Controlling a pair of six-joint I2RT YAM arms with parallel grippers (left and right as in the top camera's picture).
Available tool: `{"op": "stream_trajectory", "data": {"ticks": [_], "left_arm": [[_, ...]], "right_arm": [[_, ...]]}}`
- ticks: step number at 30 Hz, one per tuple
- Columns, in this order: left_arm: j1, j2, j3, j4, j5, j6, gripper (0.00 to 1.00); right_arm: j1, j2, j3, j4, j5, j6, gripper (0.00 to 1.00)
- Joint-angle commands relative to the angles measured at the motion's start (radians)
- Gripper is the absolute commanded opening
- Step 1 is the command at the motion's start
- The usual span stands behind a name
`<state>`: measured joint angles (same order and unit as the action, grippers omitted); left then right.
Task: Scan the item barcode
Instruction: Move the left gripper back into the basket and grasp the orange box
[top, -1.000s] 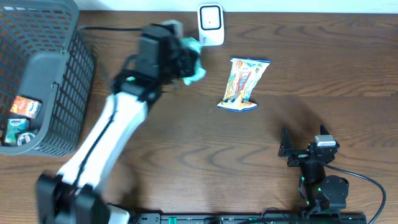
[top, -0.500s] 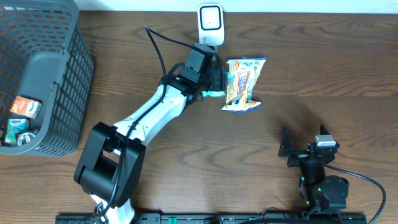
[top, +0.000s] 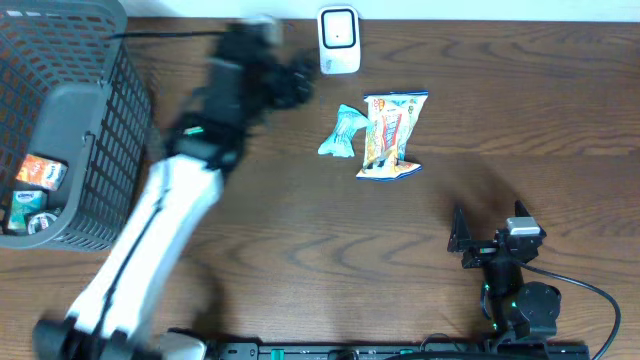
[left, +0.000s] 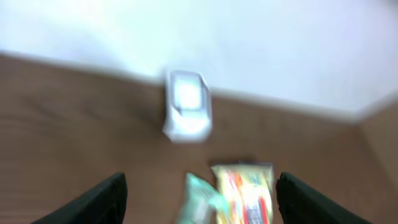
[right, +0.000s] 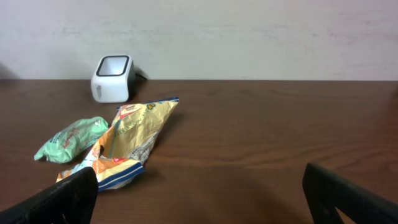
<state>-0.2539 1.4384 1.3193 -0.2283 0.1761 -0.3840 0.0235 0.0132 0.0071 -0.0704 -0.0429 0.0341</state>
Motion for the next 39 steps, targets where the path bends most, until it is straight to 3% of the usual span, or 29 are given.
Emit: {"op": "stream_trajectory", "data": {"ticks": [1,8,14,16,18,24,28,34,35,39], "left_arm": [[0.151,-0.127,0.014,-0.048,-0.013,0.030,0.75],[0.510,-0.266,0.014,-0.112,-0.072,0.078,0.77],[0.737,-0.209,0.014,-0.183,-0.154,0.141,0.77],[0.763,-0.179,0.015,-0.182,-0.154,0.153,0.76],[0.773,-0.129,0.023,-0.184,-0.169,0.255,0.77],[0.788,-0.009,0.025,-0.174,-0.433,0.366,0.78],[0.820,0.093,0.024,-0.210,-0.455,0.488,0.84],[0.858,0.210,0.024,-0.246,-0.454,0.488,0.86],[0.859,0.222,0.024,-0.246,-0.454,0.488,0.92],[0.858,0.258,0.024,-0.182,-0.433,0.474,0.87]], "right_arm": [[-0.005,0.000,-0.001,-0.005,0.010,0.010,0.99],[-0.005,0.000,-0.001,-0.005,0.010,0.010,0.99],[-0.005,0.000,-0.001,-0.005,0.010,0.010,0.99],[-0.005,0.000,-0.001,-0.005,0.010,0.010,0.99],[-0.005,0.000,-0.001,-0.005,0.010,0.010,0.99],[-0.005,0.000,-0.001,-0.005,0.010,0.010,0.99],[-0.005,0.000,-0.001,-0.005,0.010,0.010,0.99],[-0.005,0.000,-0.001,-0.005,0.010,0.010,0.99],[-0.005,0.000,-0.001,-0.005,0.010,0.010,0.99],[-0.005,0.000,-0.001,-0.005,0.010,0.010,0.99]]}}
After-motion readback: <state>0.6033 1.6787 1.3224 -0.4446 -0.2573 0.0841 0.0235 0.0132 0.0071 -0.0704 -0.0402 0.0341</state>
